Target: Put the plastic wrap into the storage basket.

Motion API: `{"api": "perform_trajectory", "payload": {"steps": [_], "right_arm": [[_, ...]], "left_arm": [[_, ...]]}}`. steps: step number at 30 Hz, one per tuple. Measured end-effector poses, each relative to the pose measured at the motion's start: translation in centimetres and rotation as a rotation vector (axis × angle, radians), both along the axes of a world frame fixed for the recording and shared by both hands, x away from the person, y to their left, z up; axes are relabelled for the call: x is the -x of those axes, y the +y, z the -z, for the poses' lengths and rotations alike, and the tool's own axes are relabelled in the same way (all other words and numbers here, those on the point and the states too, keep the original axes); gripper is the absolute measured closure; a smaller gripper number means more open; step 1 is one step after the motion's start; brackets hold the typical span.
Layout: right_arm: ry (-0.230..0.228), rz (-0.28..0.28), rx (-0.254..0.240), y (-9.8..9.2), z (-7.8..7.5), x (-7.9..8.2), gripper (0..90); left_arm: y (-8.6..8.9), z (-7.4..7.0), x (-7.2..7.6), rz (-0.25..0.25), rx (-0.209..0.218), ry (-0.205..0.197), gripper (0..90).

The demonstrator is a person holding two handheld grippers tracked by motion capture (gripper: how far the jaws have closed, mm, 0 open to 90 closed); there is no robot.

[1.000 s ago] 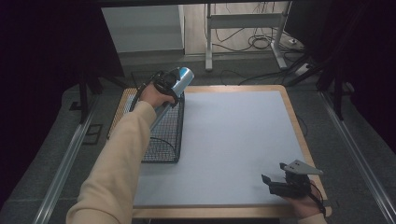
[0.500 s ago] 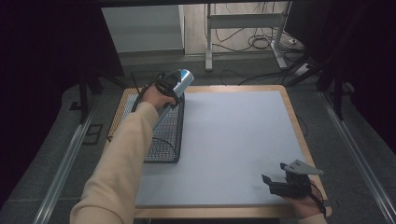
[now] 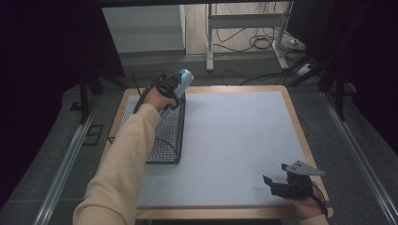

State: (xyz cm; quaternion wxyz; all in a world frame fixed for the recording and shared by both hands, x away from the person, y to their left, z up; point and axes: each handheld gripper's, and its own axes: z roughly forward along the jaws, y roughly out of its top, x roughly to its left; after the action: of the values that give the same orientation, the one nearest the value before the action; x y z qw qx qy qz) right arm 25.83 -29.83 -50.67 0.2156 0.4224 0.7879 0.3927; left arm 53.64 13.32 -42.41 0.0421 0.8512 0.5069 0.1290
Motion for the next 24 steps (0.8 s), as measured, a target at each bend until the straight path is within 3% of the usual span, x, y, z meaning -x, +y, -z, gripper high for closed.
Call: {"api": "perform_trajectory", "payload": {"steps": [8, 19, 23, 24], "right_arm": [[-0.001, 0.001, -0.003, 0.0, -0.1, 0.1, 15.6], [-0.003, -0.001, -0.003, 0.1, -0.1, 0.1, 15.6], [-0.005, 0.0, -0.003, 0.0, -0.1, 0.1, 15.6], [-0.005, 0.001, -0.002, 0.0, -0.2, 0.2, 15.6]], "left_arm": [[0.0, 0.8, -0.2, 0.006, -0.027, 0.011, 31.7], [0.3, 1.2, -0.1, -0.007, -0.016, 0.004, 31.3], [-0.1, 0.8, 0.3, 0.021, -0.058, -0.024, 30.0], [-0.2, 0.5, 0.4, 0.022, -0.048, -0.042, 29.5]]}}
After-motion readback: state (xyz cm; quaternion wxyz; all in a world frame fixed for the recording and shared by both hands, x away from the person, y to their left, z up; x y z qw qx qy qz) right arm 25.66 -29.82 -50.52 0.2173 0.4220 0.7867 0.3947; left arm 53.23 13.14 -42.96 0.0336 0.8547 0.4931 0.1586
